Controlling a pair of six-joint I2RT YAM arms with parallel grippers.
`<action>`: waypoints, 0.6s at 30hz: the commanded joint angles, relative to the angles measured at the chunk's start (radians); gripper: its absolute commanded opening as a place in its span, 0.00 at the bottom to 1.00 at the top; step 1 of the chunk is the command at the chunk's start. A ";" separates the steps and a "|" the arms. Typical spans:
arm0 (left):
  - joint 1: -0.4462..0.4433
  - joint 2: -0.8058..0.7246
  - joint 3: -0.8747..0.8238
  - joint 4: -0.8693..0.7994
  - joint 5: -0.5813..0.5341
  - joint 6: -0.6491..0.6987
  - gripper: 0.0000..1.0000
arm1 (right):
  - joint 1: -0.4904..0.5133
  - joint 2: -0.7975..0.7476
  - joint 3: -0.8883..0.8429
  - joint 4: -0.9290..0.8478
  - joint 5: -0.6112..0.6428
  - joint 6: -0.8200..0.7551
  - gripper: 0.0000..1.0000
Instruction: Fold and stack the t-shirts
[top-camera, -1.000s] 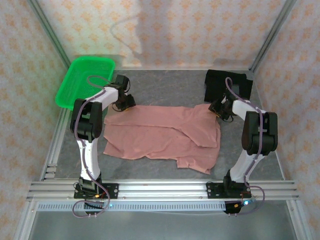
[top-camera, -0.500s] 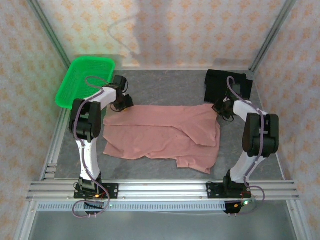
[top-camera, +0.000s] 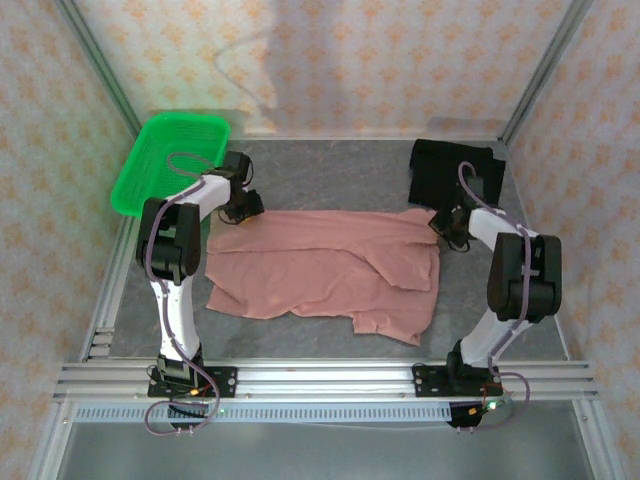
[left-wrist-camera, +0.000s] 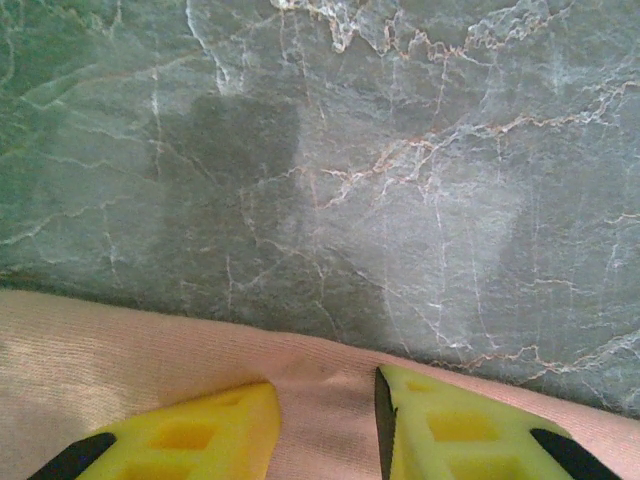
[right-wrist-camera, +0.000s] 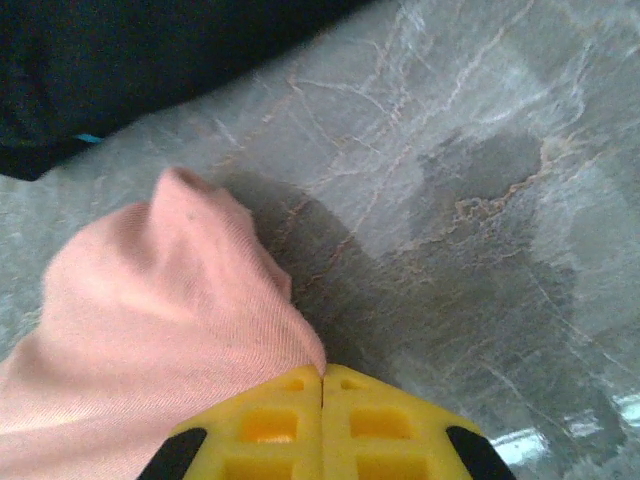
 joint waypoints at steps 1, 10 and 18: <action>0.023 0.029 -0.005 -0.071 -0.044 0.023 0.36 | -0.015 0.043 0.042 0.026 0.026 0.039 0.04; -0.012 -0.083 0.084 -0.082 0.049 -0.008 0.51 | -0.014 -0.066 0.115 -0.071 -0.002 0.013 0.51; -0.121 -0.307 0.049 -0.053 0.082 -0.093 0.65 | 0.072 -0.375 -0.009 -0.348 -0.103 -0.094 0.63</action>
